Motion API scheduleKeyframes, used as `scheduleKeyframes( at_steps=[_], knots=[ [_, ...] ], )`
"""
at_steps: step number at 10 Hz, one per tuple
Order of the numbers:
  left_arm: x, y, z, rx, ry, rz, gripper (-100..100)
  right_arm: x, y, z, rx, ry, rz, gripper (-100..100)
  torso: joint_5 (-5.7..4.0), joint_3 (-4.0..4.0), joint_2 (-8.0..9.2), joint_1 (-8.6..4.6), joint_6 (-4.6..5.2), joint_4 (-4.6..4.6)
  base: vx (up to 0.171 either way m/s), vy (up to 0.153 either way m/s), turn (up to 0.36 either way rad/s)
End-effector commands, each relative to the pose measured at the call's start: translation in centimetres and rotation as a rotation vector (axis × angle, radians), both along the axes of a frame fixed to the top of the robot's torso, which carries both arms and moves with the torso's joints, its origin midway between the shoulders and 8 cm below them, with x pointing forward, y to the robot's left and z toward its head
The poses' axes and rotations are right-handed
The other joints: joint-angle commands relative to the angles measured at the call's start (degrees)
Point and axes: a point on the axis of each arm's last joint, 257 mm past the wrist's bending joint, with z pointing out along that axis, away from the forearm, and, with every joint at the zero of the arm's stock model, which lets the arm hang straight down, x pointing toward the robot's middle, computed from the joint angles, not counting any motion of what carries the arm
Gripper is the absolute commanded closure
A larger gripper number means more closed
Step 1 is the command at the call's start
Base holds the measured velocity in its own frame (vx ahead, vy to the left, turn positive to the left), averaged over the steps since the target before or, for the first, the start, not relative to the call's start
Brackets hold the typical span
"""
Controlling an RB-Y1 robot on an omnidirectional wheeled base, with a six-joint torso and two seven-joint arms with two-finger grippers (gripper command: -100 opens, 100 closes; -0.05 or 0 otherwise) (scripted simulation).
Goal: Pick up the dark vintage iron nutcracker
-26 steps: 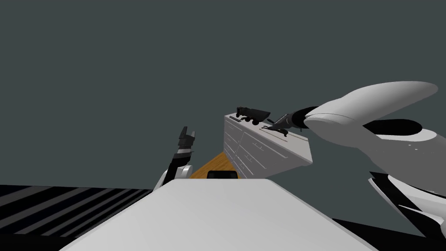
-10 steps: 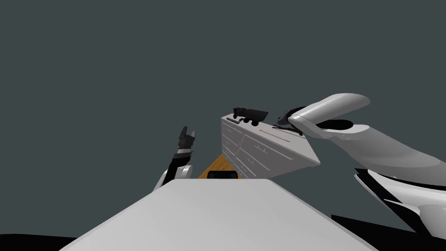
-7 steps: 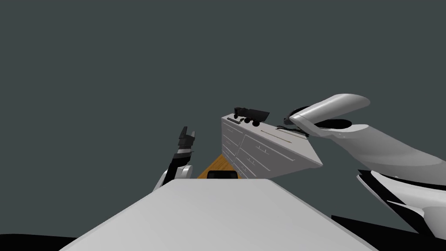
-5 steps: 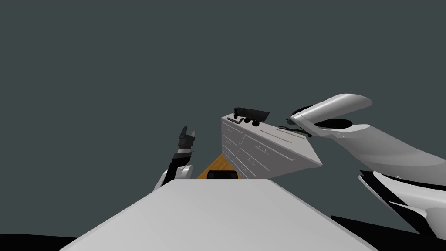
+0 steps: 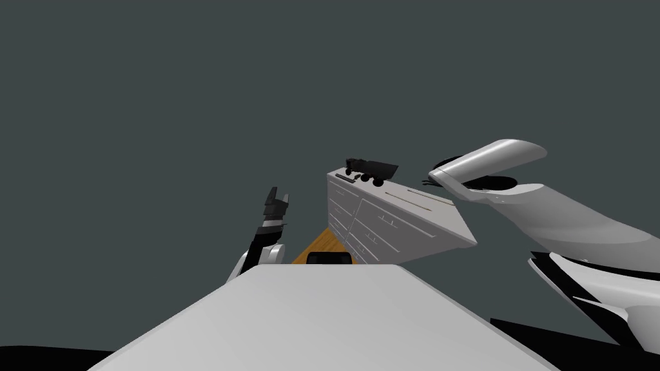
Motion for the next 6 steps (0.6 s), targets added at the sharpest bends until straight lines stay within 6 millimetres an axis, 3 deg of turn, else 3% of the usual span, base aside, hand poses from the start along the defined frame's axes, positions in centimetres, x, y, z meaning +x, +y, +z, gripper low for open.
scheduleKeyframes(
  at_steps=[1, 3, 4, 5, 6],
  knots=[
    [0.0, 0.0, 0.0, 0.0, 0.0, 0.0, 0, 0.0, 0.0, 0.0, 0.0, 0.0, 0.0, 100, 0.0, 0.0, 0.0, 0.0, 0.0, 0.0, 0.0, 0.0, 0.0],
    [0.0, 0.0, 0.0, 0.0, 0.0, 0.0, 0, 0.0, 0.0, 0.07, 0.0, -0.002, 0.0, 100, -0.03, -0.04, -0.03, 0.0, -0.01, -0.04, 0.0, 0.0, 0.0],
    [0.0, 0.0, 0.0, 0.0, 0.0, 0.0, 0, 0.01, 0.0, 0.08, 0.0, -0.002, 0.0, 0, -0.03, -0.04, -0.04, 0.0, -0.01, -0.04, 0.0, 0.0, 0.0],
    [0.0, 0.0, 0.0, 0.0, 0.0, 0.0, 0, 0.01, 0.0, 0.08, 0.0, -0.002, 0.0, 100, -0.02, -0.04, -0.04, 0.0, -0.01, -0.04, 0.0, 0.0, 0.0],
    [0.0, 0.0, 0.0, 0.0, 0.0, 0.0, 0, 0.01, 0.0, 0.07, 0.0, -0.002, 0.0, 0, -0.02, -0.04, -0.05, 0.0, -0.01, -0.04, 0.0, 0.0, 0.0]
  ],
)
